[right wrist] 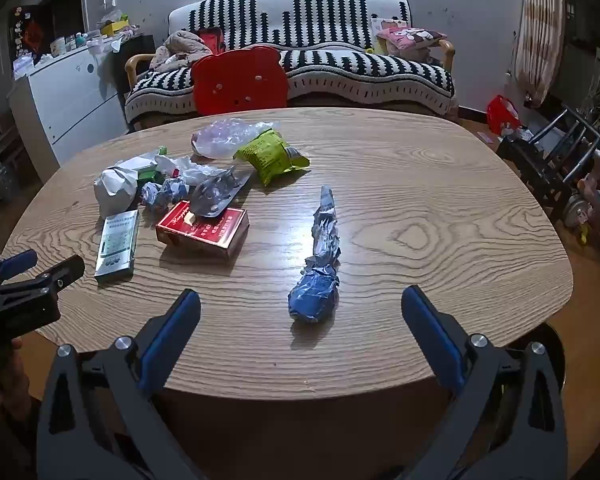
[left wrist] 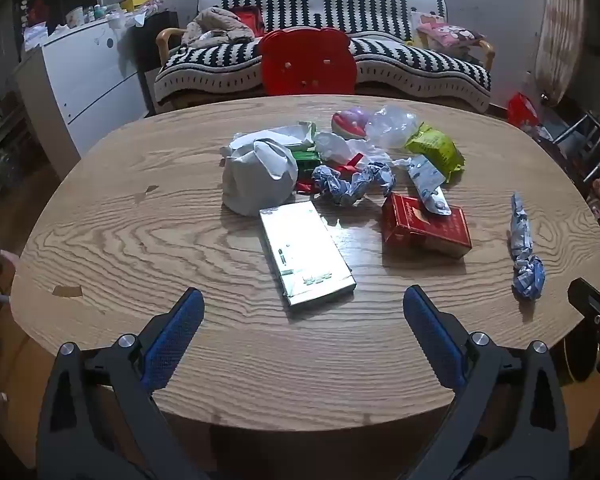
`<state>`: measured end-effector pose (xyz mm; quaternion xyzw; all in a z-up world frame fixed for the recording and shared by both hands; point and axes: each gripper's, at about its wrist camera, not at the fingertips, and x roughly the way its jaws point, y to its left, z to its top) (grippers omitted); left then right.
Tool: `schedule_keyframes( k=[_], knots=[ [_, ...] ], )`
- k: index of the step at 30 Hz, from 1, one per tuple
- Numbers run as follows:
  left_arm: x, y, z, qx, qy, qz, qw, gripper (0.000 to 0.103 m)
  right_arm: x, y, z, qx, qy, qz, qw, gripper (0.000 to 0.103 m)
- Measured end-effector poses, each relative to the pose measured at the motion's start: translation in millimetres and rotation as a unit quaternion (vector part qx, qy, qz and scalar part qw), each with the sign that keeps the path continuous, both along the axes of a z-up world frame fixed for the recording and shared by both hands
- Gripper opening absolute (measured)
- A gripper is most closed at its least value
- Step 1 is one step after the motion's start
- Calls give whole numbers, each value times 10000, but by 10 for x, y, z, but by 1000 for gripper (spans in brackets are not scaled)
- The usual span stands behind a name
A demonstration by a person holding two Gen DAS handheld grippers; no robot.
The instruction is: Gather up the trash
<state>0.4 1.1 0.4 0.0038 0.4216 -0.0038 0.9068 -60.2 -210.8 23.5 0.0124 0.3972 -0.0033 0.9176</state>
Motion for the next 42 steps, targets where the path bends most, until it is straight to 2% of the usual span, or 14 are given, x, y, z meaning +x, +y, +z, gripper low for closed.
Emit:
schedule_keyframes(
  k=[1,2,42],
  knots=[
    [7,10,-1,-6,-3,4,10000,97,2,6,-4,4,2,1,10000,97],
    [-11,-28,4,150,-64,-10,9999,97,4,16,-11,3,6,6,10000,97],
    [-23,-42,-25,30,11,-30,10000,97,-4,-16,-10,119,30,7,9999,97]
  ],
)
